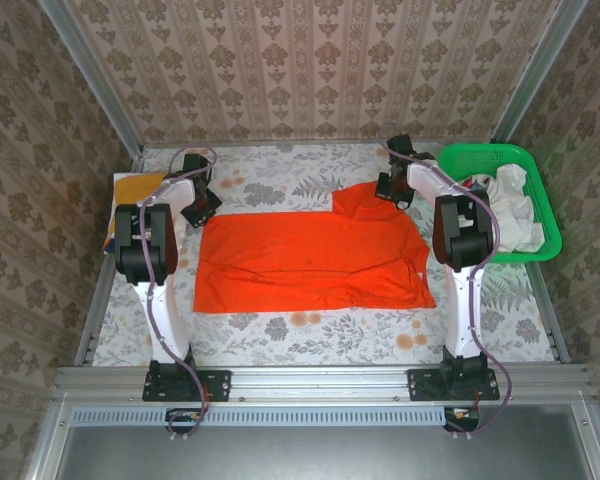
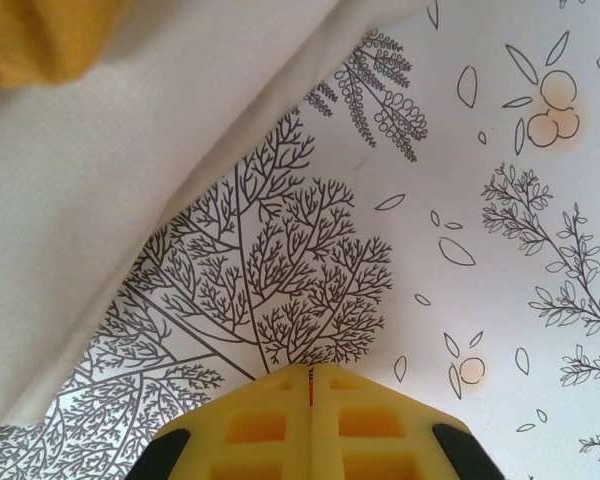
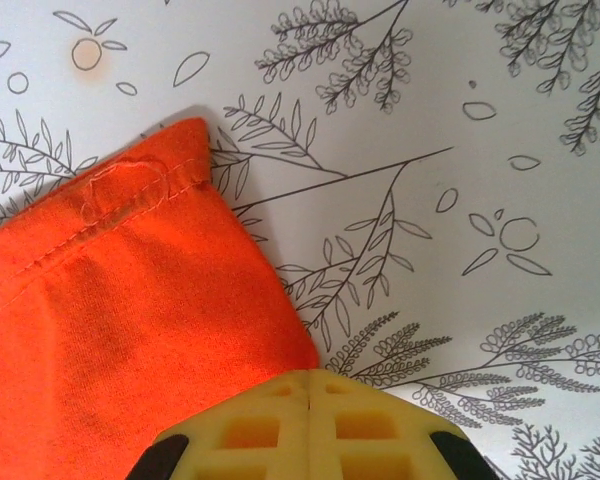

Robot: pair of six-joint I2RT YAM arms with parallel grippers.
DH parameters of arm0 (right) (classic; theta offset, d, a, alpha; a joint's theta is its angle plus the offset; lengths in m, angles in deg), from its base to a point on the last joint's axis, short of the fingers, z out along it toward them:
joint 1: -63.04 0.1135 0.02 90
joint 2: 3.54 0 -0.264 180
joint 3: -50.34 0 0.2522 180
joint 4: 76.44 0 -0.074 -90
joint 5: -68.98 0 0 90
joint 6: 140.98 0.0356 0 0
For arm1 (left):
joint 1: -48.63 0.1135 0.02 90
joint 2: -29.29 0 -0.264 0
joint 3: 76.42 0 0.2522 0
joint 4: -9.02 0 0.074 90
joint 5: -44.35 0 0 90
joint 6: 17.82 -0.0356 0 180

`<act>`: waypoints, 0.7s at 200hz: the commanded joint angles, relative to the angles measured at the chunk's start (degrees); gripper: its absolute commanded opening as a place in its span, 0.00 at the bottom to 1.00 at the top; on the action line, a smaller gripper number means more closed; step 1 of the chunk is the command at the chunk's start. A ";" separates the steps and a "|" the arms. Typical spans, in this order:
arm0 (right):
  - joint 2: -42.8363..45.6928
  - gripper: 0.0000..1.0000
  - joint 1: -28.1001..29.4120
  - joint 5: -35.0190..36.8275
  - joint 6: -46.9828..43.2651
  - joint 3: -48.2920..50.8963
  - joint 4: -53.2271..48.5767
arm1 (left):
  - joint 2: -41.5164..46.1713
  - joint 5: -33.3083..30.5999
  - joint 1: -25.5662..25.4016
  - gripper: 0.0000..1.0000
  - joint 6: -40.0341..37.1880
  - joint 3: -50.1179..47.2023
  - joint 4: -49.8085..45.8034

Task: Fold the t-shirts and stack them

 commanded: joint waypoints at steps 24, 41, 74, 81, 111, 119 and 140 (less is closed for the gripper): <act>7.31 0.00 -0.18 -1.77 -0.33 2.97 2.38 | 3.39 3.44 -1.00 0.00 0.40 -1.42 0.49; 10.17 0.00 -0.26 -1.75 -0.31 5.20 3.59 | 5.39 3.06 -1.02 0.00 0.09 -1.99 0.65; 16.02 0.00 -0.26 -3.14 0.21 10.88 5.29 | 9.08 2.82 -0.96 0.00 -1.05 -3.05 0.25; 17.42 0.00 -0.25 -3.37 0.40 12.32 6.72 | 9.86 2.54 -0.94 0.00 -1.09 -3.53 0.24; 23.70 0.00 -0.26 -3.15 0.38 18.74 8.44 | 13.28 1.59 -0.74 0.00 -1.75 -6.12 0.33; 25.22 0.00 -0.24 -3.06 0.18 20.08 8.45 | 14.17 1.50 -0.63 0.00 -1.91 -6.78 0.38; 29.31 0.00 -0.25 -3.89 -0.30 23.75 8.71 | 16.37 0.94 -0.62 0.00 -2.20 -8.76 0.35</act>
